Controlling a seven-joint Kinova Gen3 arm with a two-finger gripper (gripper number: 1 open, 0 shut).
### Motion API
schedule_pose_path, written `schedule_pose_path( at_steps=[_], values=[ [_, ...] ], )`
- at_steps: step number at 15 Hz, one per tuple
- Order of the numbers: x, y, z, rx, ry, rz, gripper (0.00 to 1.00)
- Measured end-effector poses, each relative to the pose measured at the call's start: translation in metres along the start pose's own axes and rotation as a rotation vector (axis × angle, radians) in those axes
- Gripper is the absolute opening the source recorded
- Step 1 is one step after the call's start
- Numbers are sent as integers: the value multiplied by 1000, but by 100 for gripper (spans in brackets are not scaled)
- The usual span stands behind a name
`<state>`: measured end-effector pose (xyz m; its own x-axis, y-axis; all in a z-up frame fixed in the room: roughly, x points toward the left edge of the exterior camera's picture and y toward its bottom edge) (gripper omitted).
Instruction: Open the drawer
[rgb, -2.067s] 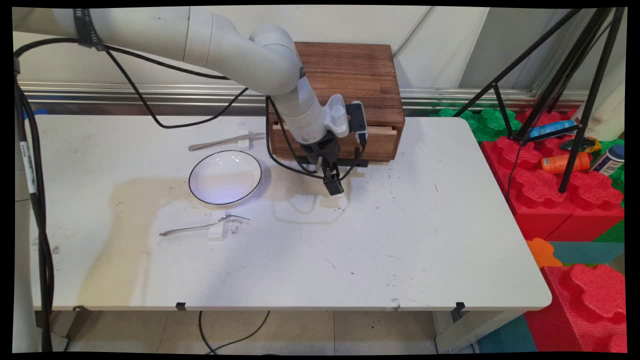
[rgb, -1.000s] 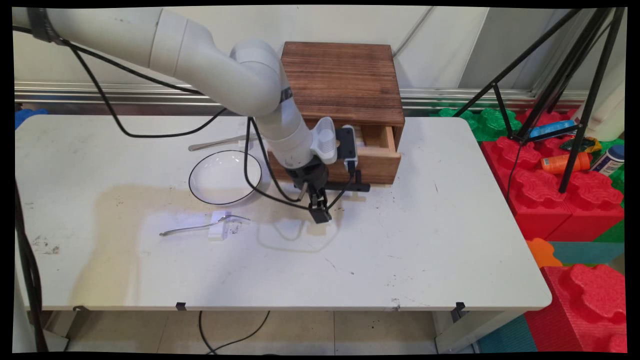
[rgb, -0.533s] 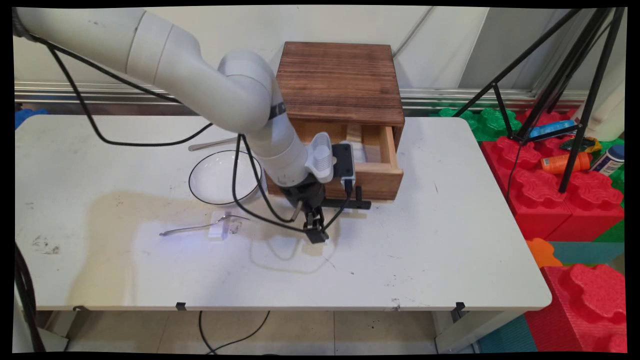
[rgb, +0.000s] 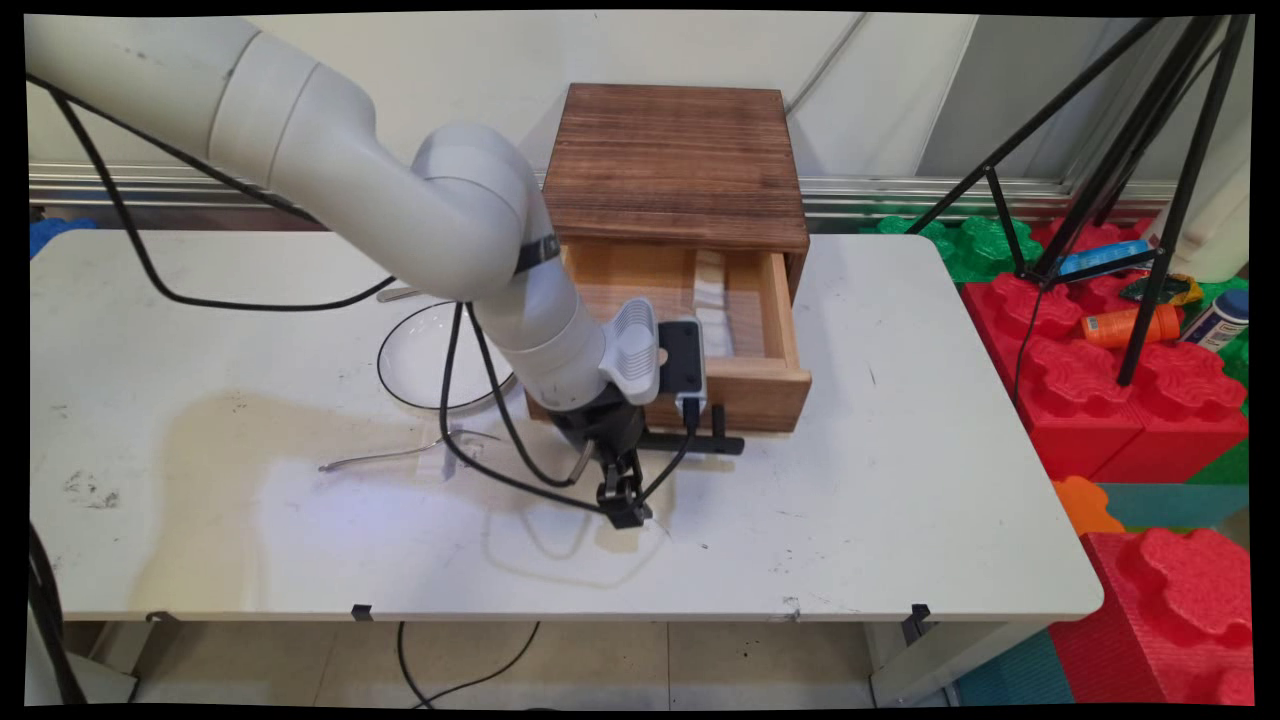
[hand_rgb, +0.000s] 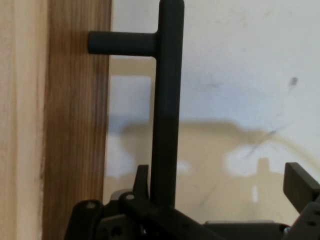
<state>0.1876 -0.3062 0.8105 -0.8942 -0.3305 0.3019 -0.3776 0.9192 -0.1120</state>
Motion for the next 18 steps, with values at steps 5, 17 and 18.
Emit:
schedule_pose_path(
  at_steps=[5,17,18],
  values=[
    [-4,22,-5,-24,1,9,100],
    [-11,56,-16,-42,21,10,100],
    [-12,58,-17,-43,23,9,100]
  ],
)
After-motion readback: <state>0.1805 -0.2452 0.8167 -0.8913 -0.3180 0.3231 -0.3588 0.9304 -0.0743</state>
